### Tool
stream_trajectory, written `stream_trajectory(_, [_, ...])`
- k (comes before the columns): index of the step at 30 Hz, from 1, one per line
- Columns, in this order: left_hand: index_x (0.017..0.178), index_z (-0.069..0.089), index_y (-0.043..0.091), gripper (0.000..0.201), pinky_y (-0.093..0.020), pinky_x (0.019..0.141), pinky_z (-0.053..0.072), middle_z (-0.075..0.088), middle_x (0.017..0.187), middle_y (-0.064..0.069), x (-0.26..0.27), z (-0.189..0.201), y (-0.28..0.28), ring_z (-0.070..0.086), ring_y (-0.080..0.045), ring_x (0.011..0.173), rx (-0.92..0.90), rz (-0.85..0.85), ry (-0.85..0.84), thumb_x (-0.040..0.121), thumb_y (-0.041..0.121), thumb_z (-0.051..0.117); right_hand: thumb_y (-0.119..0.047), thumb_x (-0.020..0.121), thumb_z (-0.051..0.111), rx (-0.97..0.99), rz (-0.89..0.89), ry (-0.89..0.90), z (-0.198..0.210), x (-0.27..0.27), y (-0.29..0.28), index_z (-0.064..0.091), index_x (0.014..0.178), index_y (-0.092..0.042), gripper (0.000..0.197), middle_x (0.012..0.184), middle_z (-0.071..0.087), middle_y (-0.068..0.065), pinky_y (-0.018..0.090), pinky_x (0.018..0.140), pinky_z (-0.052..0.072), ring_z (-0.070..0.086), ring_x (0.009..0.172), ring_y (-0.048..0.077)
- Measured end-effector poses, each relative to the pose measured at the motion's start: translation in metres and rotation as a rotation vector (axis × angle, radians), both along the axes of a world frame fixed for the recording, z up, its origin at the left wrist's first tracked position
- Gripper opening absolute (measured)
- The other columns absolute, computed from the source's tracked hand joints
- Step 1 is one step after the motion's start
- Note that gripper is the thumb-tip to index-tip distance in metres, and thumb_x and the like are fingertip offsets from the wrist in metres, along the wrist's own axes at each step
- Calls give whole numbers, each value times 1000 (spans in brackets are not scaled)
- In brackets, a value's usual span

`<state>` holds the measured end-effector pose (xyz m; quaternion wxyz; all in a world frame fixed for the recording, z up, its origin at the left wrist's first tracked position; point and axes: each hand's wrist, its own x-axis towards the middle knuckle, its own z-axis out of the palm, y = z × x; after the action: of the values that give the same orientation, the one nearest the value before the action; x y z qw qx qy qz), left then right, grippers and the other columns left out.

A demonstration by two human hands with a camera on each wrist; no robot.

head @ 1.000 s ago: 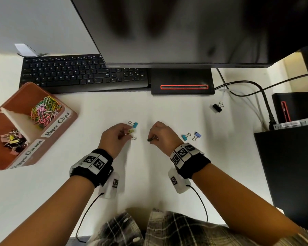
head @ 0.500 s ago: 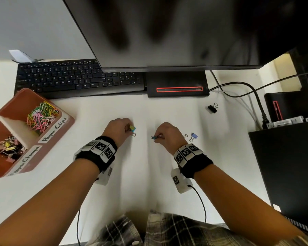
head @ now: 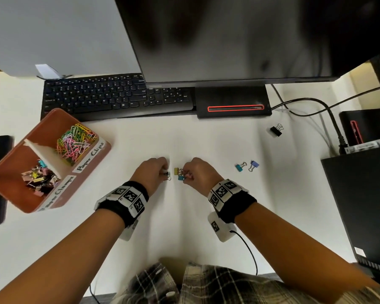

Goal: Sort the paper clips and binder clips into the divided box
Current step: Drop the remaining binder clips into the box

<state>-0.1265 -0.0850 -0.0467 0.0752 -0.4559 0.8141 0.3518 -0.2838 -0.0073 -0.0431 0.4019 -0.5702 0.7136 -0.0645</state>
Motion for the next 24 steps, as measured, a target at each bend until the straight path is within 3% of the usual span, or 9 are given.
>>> stream_trajectory(6, [91, 64, 6, 10, -30, 76, 43, 63, 92, -12, 31, 0, 3, 58, -26, 85, 41, 61, 2, 83, 8, 59, -14, 82, 65, 0, -19, -35, 1, 19, 0, 66, 96, -7, 15, 101, 60, 12, 31, 81, 42, 57, 94, 26])
stream_trajectory(8, [93, 64, 5, 11, -26, 74, 39, 64, 93, -12, 43, 4, 5, 58, -27, 87, 45, 82, 21, 86, 9, 57, -15, 82, 66, -24, -32, -50, 5, 26, 1, 65, 96, -7, 16, 99, 62, 12, 30, 82, 42, 57, 93, 26])
stream_trajectory(14, [80, 59, 9, 6, -14, 56, 33, 58, 74, -4, 98, 55, -8, 49, -17, 63, -146, 253, 256, 82, 12, 65, -13, 80, 68, -244, -45, -143, 43, 66, -27, 66, 91, -7, 12, 92, 64, 11, 32, 80, 48, 59, 83, 23])
stream_trajectory(18, [81, 60, 10, 4, -12, 58, 39, 62, 71, -6, 162, 95, -32, 53, -16, 59, -227, 497, 281, 83, 9, 63, -15, 80, 69, -388, 90, -232, 78, 131, -75, 64, 92, -10, 13, 94, 62, 6, 25, 76, 45, 56, 80, 17])
stream_trajectory(21, [94, 65, 9, 11, -29, 70, 47, 67, 82, -11, 207, 107, -54, 62, -23, 72, -260, 687, 263, 86, 12, 58, -15, 81, 68, -419, 204, -270, 92, 192, -113, 63, 95, -12, 15, 101, 62, 7, 32, 84, 49, 57, 88, 19])
stream_trajectory(24, [107, 64, 4, 26, -34, 82, 44, 67, 103, -18, 230, 114, -66, 62, -31, 95, -289, 703, 203, 94, 15, 44, -13, 82, 67, -369, 267, -282, 94, 242, -136, 63, 108, -10, 27, 109, 60, 11, 39, 92, 47, 58, 96, 25])
